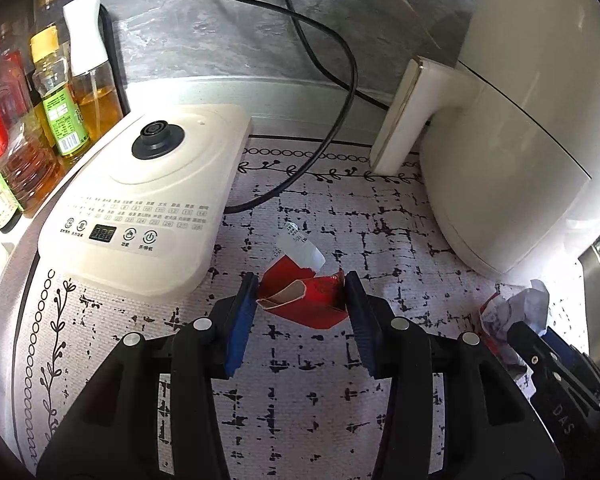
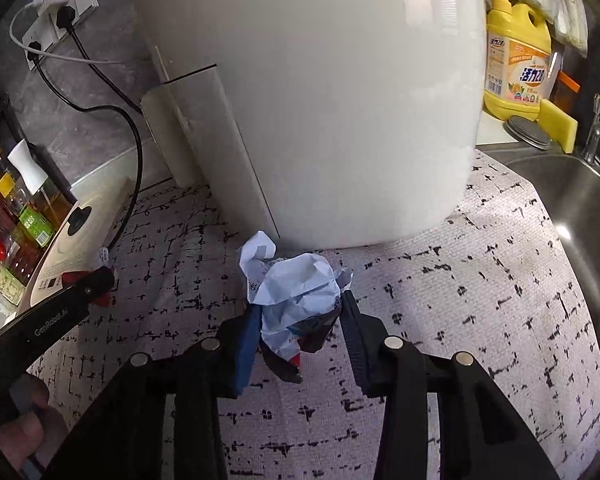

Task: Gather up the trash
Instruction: 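Carry the red carton and crumpled wrapper down over the white bucket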

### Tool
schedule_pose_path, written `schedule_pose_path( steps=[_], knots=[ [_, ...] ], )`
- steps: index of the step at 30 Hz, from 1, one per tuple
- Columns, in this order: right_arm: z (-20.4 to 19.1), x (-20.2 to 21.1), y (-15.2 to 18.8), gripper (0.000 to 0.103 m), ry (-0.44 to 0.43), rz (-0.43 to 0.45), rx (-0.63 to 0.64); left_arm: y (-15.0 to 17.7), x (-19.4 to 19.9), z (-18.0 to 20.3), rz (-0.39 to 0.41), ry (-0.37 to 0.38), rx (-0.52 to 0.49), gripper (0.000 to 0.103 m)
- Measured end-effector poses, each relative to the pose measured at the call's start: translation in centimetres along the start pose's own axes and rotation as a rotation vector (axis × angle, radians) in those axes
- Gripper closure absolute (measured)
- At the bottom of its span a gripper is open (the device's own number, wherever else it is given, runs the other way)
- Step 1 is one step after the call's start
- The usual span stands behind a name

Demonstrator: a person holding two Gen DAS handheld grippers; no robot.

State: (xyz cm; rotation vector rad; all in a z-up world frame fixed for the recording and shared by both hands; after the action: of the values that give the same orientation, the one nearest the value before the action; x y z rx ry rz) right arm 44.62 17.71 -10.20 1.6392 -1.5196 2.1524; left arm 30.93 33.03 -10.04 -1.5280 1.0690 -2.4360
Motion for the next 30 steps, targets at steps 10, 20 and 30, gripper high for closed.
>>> schedule_pose_path(
  steps=[10,20,30],
  knots=[
    [-0.9,4.3,2.6,0.065,0.075,0.035,-0.067,1.5,2.1,0.6,0.000,0.088,-0.093,0.058],
    [-2.8,9.5,6.3,0.064,0.188,0.073,-0.144,3.7,5.2,-0.6,-0.029,0.222,-0.169,0.058],
    [-1.6,15.1,11.6,0.064,0.357,0.075,-0.260,7.6,6.7,2.7,-0.130,0.388,-0.292,0.058]
  ],
)
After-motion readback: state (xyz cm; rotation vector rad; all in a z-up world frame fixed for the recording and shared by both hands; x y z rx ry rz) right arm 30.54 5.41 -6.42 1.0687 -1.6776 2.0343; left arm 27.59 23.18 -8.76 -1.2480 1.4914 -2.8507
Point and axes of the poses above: each gripper's, at about its wrist camera, not at the fingertips, and x roughly against the way its jaws point, z to its right, y to its underside, the point moved 1 cm from there along -x, roughly the way its jaws point, and after that the axes turned 14 degrees about x, right-handed, at the moved point
